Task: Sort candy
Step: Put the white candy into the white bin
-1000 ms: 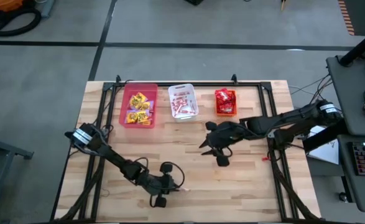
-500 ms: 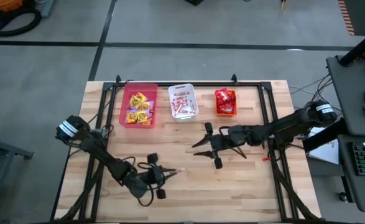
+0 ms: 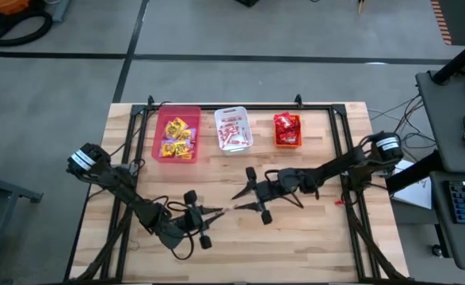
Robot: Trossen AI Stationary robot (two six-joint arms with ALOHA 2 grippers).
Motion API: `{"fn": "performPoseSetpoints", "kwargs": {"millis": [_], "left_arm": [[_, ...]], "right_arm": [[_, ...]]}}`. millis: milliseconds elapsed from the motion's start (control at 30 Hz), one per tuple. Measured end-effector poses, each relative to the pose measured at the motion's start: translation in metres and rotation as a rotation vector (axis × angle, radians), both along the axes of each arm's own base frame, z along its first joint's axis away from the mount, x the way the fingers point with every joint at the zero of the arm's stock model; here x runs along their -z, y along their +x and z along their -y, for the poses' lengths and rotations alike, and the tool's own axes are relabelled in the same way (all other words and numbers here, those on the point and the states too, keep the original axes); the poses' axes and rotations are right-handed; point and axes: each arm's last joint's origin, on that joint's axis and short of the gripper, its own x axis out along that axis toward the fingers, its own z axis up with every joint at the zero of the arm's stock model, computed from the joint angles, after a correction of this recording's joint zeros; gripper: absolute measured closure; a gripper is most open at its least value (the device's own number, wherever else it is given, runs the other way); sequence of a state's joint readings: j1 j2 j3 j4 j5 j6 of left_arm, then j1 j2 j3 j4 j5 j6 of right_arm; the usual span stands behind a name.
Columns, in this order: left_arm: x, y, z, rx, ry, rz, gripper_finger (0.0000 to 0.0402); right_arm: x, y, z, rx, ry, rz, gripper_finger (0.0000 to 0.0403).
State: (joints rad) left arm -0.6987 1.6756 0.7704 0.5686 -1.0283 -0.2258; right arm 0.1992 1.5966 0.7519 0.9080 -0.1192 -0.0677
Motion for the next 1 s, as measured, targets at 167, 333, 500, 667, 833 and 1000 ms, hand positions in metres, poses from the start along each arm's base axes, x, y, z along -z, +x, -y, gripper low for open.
{"fn": "performPoseSetpoints", "kwargs": {"millis": [167, 333, 500, 667, 833, 1000], "left_arm": [[-0.001, 0.0, -0.001, -0.028, -0.001, 0.013, 0.0376], [-0.002, 0.0, -0.001, -0.034, -0.003, 0.026, 0.0375], [-0.004, 0.002, -0.002, -0.042, -0.015, 0.04, 0.0375], [-0.006, 0.004, -0.004, -0.053, -0.025, 0.054, 0.0375], [-0.006, 0.006, -0.007, -0.063, -0.025, 0.055, 0.0375], [-0.006, 0.009, -0.011, -0.075, -0.029, 0.058, 0.0374]], "right_arm": [[0.003, 0.008, -0.002, -0.019, 0.034, -0.015, 0.0268], [0.006, 0.008, -0.002, -0.009, 0.044, -0.053, 0.0268], [0.008, 0.008, -0.002, -0.008, 0.044, -0.063, 0.0268], [0.009, 0.008, -0.002, -0.007, 0.034, -0.065, 0.0268], [0.008, 0.008, -0.002, -0.007, 0.026, -0.053, 0.0272], [0.007, 0.008, -0.001, -0.003, 0.024, -0.04, 0.0288]]}}
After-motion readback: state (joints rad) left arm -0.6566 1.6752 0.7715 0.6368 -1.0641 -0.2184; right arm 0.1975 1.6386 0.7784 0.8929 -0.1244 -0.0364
